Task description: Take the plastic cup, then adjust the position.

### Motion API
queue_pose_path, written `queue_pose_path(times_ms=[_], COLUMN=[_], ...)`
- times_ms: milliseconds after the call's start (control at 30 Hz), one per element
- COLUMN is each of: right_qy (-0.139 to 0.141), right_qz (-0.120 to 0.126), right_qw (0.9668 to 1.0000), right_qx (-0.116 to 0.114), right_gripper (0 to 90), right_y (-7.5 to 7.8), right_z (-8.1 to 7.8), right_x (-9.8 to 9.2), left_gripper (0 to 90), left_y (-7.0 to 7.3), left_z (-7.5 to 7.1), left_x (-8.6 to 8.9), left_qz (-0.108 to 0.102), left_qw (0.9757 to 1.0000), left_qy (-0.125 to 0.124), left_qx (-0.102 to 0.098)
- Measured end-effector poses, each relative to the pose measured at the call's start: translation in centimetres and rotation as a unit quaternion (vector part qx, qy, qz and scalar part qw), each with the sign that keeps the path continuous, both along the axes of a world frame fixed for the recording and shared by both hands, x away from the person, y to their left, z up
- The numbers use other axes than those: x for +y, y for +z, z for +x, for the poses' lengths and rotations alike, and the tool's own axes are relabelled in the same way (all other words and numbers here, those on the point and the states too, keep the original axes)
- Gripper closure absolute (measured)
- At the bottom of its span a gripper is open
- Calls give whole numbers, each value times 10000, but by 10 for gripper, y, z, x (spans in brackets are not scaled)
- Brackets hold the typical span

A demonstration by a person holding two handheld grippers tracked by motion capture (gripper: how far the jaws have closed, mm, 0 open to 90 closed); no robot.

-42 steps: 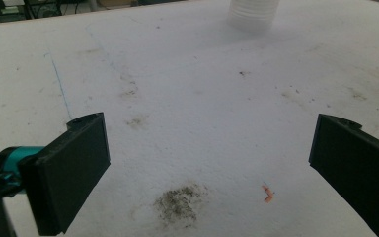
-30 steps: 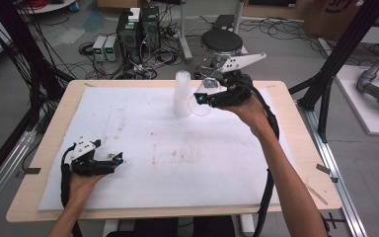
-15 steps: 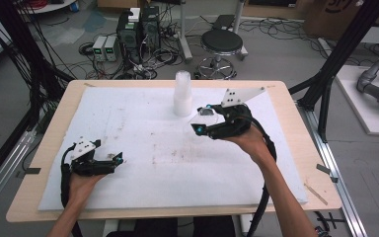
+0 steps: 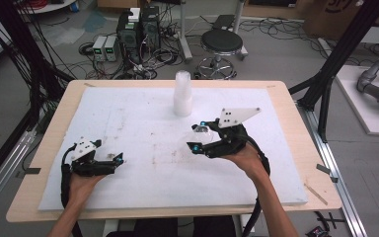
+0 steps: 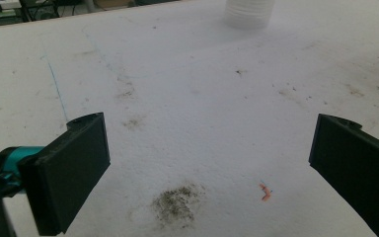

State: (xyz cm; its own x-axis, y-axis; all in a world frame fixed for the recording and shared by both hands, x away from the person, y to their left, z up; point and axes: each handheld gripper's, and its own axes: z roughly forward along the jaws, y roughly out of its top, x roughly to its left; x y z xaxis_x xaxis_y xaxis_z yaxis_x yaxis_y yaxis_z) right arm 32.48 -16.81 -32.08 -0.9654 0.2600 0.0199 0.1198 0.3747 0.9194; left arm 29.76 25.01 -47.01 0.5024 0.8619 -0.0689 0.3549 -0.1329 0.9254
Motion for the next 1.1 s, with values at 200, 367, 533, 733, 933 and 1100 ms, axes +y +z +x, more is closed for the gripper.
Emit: queue_pose_path(times_ms=[200, 367, 533, 733, 933, 1100], right_qy=[86, 152, 148, 141, 181, 226], right_qz=[238, 277, 314, 339, 414, 434], right_qw=[9997, 9995, 9994, 9993, 9990, 9988], right_qx=[26, -9, 11, 5, 26, 25], right_gripper=[420, 420, 420, 420, 421, 421], right_y=[-7, -8, -8, -8, -8, -7], right_z=[-7, -6, -5, -3, -1, -1], right_x=[-3, -2, -1, -3, -5, -6], left_gripper=[20, 19, 19, 20, 19, 19], left_y=[0, 0, 0, 7, 26, 46], left_z=[-1, -1, -2, -7, -10, -6], left_x=[1, 1, 1, -1, -3, -5], left_qz=[-27, -39, -34, 21, -199, -268], left_qw=[10000, 10000, 9999, 9988, 9936, 9851], left_qy=[2, 19, 14, -287, -935, -1540], left_qx=[-36, -31, -128, -385, -594, -716])
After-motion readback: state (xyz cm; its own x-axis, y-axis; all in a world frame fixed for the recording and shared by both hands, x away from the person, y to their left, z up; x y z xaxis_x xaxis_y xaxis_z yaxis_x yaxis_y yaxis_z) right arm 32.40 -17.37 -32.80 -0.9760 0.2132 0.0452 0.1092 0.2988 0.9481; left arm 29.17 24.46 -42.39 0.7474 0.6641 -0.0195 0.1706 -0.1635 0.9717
